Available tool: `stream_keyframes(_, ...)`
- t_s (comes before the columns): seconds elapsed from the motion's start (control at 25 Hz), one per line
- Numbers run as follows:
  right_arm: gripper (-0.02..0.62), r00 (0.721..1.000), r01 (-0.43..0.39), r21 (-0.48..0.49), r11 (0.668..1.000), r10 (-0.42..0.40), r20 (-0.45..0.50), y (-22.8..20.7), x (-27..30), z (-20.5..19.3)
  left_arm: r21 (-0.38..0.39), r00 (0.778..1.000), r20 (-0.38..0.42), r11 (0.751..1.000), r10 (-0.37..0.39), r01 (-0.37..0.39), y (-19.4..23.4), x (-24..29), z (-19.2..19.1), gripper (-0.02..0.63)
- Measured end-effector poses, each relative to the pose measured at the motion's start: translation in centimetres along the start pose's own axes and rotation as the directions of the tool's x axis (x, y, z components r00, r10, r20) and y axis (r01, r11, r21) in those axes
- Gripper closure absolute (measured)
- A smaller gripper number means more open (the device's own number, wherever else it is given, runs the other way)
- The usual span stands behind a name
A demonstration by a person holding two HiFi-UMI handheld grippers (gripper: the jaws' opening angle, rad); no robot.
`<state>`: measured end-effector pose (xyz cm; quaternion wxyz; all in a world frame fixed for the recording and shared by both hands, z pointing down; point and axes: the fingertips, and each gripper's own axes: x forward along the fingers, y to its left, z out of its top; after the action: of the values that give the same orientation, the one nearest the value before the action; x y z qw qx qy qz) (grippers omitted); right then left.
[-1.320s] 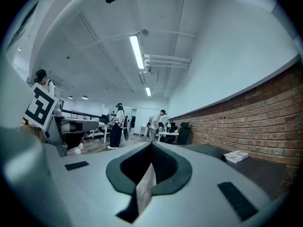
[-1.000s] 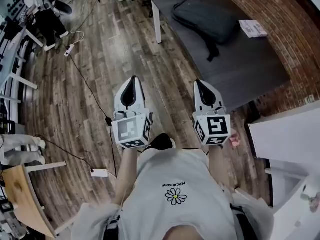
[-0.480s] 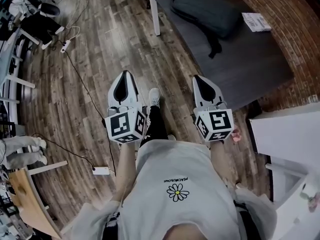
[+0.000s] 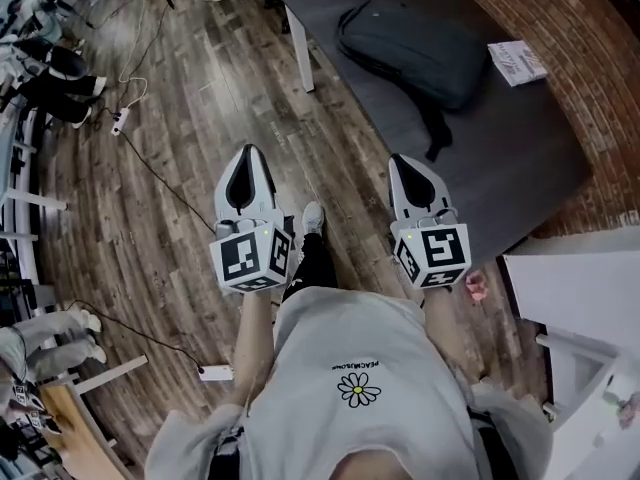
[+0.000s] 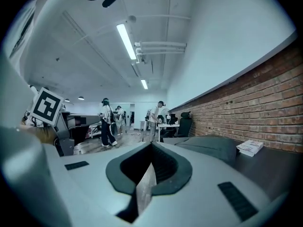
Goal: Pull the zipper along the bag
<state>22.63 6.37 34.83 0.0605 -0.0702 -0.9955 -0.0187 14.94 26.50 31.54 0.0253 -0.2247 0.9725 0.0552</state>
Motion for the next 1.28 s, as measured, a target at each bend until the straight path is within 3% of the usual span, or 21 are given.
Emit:
stream_keyframes(0.2, 0.594, 0.999, 0.033, -0.008, 0.999, -0.033, -0.014, -2.1, 7.9, 1.7, -0.015, 1.000, -0.010, 1.000, -0.026, 0.026, 3.1, 8.4, 0.0, 0.606)
stream_keyframes(0.6, 0.594, 0.993, 0.117, 0.035, 0.993, -0.117, -0.013, -7.2, 22.8, 4.6, 0.029, 0.992, 0.007, 0.992, -0.124, 0.124, 7.4, 24.9, 1.6, 0.606)
stream_keyframes(0.84, 0.594, 0.985, 0.167, 0.067, 0.984, -0.163, -0.057, -8.5, 27.1, 3.9, 0.015, 0.987, -0.024, 0.987, -0.158, 0.158, 9.3, 29.5, 0.4, 0.606)
stream_keyframes(1.28, 0.594, 0.984, 0.163, 0.067, 0.984, -0.158, -0.076, -11.0, 30.2, 3.1, -0.018, 0.985, -0.062, 0.987, -0.161, 0.160, 8.3, 33.1, -1.9, 0.606)
